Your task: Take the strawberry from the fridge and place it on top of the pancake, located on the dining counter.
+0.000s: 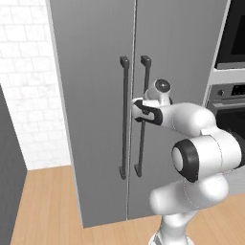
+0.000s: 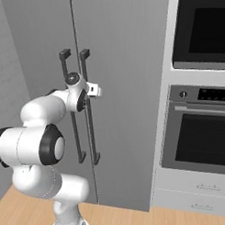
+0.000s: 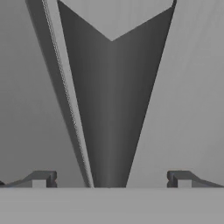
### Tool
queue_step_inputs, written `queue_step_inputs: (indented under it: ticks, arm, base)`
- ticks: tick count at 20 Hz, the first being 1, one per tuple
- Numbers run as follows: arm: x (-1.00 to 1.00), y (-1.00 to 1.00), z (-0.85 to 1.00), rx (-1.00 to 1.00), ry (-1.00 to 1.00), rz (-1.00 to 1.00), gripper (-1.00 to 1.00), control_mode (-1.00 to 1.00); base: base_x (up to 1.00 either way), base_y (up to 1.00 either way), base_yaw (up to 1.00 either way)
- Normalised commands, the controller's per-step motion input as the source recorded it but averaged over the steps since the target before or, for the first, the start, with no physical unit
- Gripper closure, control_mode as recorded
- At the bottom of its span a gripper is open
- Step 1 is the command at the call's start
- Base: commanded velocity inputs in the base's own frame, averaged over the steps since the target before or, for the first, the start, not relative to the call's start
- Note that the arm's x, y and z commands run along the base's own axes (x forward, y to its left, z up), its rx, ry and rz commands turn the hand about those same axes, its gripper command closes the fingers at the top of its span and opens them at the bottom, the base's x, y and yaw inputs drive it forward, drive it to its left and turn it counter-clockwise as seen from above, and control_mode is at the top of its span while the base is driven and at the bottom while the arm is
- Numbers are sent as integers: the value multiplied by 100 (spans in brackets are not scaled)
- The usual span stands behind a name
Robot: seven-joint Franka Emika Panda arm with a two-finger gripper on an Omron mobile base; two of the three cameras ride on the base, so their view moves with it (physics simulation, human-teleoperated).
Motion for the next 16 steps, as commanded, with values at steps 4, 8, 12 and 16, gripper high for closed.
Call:
queue_step_inputs:
  ticks: [4,8,12,16]
  arm:
    - [44,0,-42,0,-8,0,100,-100]
    - [48,0,-33,0,0,-2,100,-100]
    - [-18,-54,-11,2,7,-13,100,-100]
    - [-100,-100,-2,16,-4,-7,100,-100]
  base:
    - [0,0,0]
    - [0,0,0]
    - [0,0,0]
    - [0,0,0]
